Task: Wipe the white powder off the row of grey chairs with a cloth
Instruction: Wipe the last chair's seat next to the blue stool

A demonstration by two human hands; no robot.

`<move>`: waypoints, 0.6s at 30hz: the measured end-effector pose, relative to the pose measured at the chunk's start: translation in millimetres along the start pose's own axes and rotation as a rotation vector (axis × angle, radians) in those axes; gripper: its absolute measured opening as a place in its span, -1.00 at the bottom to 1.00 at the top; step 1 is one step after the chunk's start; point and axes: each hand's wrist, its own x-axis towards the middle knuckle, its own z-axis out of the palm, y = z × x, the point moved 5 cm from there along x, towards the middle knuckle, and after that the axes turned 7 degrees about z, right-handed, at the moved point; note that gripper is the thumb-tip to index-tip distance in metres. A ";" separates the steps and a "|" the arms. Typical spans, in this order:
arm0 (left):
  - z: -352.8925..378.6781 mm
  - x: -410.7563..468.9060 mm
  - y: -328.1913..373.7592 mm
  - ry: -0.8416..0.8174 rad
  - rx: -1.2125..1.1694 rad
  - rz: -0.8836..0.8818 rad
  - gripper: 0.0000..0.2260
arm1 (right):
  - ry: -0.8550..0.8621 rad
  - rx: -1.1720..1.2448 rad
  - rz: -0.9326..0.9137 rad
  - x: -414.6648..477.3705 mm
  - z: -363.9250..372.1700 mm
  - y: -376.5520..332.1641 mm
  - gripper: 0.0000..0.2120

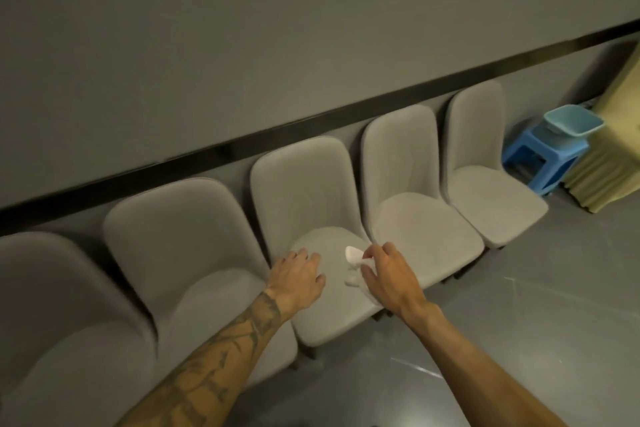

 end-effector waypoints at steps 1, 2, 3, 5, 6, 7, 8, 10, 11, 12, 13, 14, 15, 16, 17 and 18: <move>-3.6 14.2 20.7 0.018 0.005 0.001 -0.53 | -0.004 -0.003 -0.007 8.6 -14.4 17.7 -0.80; -7.2 28.4 39.6 0.024 0.004 0.001 -0.53 | 0.001 0.002 -0.004 17.3 -28.2 35.6 -0.80; -11.0 43.4 57.0 0.021 -0.002 0.002 -0.53 | 0.006 0.012 0.005 26.4 -41.5 52.5 -0.79; -18.7 73.6 92.6 0.019 0.003 0.004 -0.53 | 0.008 0.014 0.000 44.2 -66.8 85.4 -0.79; -21.9 89.8 108.5 0.023 0.010 0.006 -0.53 | 0.007 0.010 -0.005 53.8 -77.4 102.0 -0.79; -26.1 107.0 124.2 0.029 0.009 0.006 -0.54 | 0.009 0.008 -0.006 64.6 -87.5 119.3 -0.79; -30.2 124.8 139.4 0.033 0.001 0.005 -0.54 | 0.012 0.010 -0.004 76.2 -97.8 136.7 -0.79; -34.7 161.3 170.0 0.044 -0.017 0.000 -0.54 | 0.002 0.010 -0.003 101.6 -116.2 172.9 -0.80; -36.3 180.6 184.2 0.053 -0.016 0.004 -0.54 | 0.003 0.007 -0.010 115.3 -125.0 190.0 -0.80; -38.4 201.0 199.3 0.056 -0.015 0.005 -0.54 | 0.003 0.002 -0.011 130.1 -133.9 208.1 -0.80; -40.0 222.3 214.5 0.056 -0.016 0.005 -0.54 | 0.006 -0.004 -0.009 145.1 -143.1 226.9 -0.81; -41.9 245.0 228.9 0.054 -0.021 0.004 -0.54 | 0.012 -0.013 -0.010 161.1 -154.0 244.6 -0.81; -42.8 258.2 235.7 0.054 -0.025 0.004 -0.54 | 0.020 -0.011 -0.012 170.4 -160.9 253.9 -0.81; -43.9 281.5 250.2 0.051 -0.032 0.004 -0.53 | 0.012 -0.009 -0.002 187.2 -171.3 273.2 -0.82; -44.5 304.8 266.1 0.043 -0.042 0.003 -0.52 | -0.001 -0.006 0.009 203.5 -181.9 293.6 -0.81; -46.4 326.0 282.3 0.033 -0.052 -0.002 -0.51 | -0.016 -0.014 0.014 217.6 -193.6 312.6 -0.80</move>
